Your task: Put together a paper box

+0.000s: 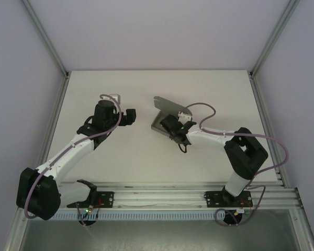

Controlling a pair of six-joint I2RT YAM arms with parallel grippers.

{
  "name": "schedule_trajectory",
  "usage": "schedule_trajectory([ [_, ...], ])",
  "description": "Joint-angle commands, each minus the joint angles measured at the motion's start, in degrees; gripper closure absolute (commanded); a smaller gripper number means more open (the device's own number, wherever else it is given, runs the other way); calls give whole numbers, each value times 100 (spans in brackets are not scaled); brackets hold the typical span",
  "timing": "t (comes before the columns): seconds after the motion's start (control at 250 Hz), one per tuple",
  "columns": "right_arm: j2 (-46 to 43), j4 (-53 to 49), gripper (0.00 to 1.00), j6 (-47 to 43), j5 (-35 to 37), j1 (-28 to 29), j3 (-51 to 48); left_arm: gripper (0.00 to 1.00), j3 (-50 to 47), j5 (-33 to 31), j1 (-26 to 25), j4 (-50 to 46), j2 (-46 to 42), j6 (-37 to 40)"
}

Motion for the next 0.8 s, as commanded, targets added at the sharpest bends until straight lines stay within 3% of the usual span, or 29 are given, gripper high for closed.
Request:
schedule_trajectory([
  [0.0, -426, -211, 53, -288, 517, 5, -52, 0, 225, 726, 57, 141, 314, 567],
  [0.188, -982, -143, 31, -1506, 536, -211, 17, 0, 1053, 1382, 49, -30, 1317, 1270],
  [0.412, -1335, 149, 21, -4149, -1277, -1047, 65, 0, 2719, 2242, 48, -998, 2834, 3190],
  [0.584, -1081, -370, 24, -5291, -2153, -1648, 679, 0, 4428, 2886, 32, -2567, 4028, 4685],
  [0.7, -779, -609, 44, -5535, -2730, -2091, 1023, 0, 5421, 3046, -46, -3499, 4722, 5444],
  [0.795, -465, -995, 51, -5718, -2987, -2276, 1354, 0, 5783, 3091, -165, -3799, 4998, 6028],
])
